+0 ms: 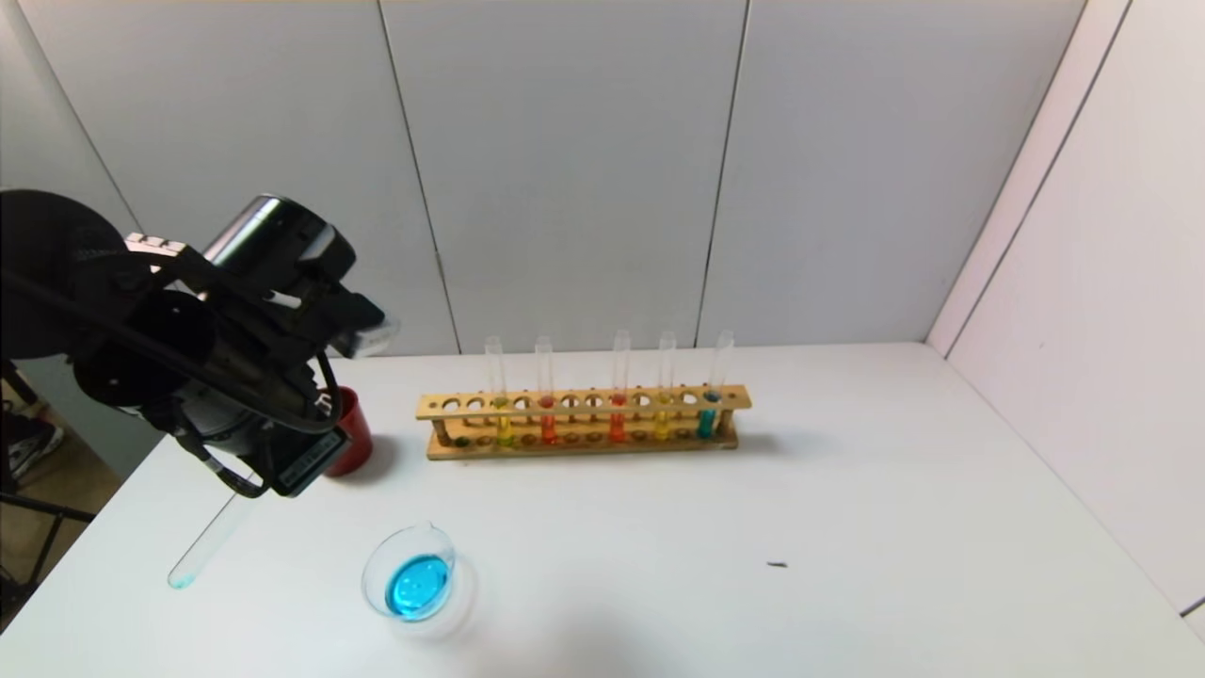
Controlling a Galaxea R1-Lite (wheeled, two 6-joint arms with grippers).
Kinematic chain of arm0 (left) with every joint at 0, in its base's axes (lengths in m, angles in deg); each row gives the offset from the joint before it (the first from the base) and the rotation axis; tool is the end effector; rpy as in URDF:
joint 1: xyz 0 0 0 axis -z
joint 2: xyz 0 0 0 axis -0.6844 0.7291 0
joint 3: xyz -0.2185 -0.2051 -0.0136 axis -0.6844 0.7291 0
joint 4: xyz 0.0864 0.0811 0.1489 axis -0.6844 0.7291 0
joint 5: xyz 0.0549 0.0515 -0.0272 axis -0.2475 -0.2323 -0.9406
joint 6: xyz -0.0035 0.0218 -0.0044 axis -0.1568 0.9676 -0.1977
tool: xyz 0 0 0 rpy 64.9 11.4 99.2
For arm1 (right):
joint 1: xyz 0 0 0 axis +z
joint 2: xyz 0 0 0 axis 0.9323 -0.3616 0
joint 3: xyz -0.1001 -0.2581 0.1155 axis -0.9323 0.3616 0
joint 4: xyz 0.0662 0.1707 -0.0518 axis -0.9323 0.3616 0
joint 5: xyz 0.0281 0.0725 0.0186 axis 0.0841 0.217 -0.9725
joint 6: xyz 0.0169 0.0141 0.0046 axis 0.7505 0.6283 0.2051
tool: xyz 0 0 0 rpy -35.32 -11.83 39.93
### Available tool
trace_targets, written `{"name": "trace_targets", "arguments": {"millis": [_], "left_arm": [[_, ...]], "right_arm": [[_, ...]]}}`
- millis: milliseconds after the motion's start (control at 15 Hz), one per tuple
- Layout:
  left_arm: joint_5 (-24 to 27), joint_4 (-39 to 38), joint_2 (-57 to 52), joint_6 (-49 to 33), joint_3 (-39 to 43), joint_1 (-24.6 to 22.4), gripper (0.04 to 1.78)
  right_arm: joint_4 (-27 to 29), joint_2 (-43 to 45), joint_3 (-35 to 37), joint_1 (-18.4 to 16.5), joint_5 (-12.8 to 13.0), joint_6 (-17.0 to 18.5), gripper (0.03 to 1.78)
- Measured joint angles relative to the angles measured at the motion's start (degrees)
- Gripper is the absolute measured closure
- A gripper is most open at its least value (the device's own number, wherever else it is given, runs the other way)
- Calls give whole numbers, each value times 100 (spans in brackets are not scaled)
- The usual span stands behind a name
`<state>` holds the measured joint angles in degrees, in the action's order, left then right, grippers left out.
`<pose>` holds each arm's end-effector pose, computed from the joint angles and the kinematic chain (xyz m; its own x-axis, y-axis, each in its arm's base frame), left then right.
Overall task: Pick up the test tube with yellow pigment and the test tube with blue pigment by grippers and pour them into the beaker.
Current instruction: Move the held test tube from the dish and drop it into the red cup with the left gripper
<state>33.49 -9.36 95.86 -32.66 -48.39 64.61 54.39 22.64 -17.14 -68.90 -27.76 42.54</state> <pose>0.2455 -0.0877 0.2272 0.5918 0.1507 -0.7919 0.3749 0.8182 0.4359 -0.0237 -0.0001 0.0753 0.9998 -0.0094 -0.0202 0.0096 0.9999 0.0133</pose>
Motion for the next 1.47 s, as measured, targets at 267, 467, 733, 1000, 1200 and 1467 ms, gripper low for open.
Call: {"name": "trace_targets", "arguments": {"millis": [267,467,733,1000,1200,1467], "left_arm": [[228,-656,-140,-20,17,-563,150],[313,-1303,-90,-83,113,-916,150],[801,-2286,171,-105,171,-1337,150],[898,-3231,636,-112,100,-1527,150],[824,-3543,959,-140,-13,-1560,150],[755,-3633,1357,-323,-429,-1610,150]], "right_arm": [[0,0,0,0,0,2,11],[1,0,0,0,0,0,11],[1,0,0,0,-2,0,11],[1,0,0,0,0,2,11],[0,0,0,0,0,0,11],[-2,0,0,0,0,0,11]]}}
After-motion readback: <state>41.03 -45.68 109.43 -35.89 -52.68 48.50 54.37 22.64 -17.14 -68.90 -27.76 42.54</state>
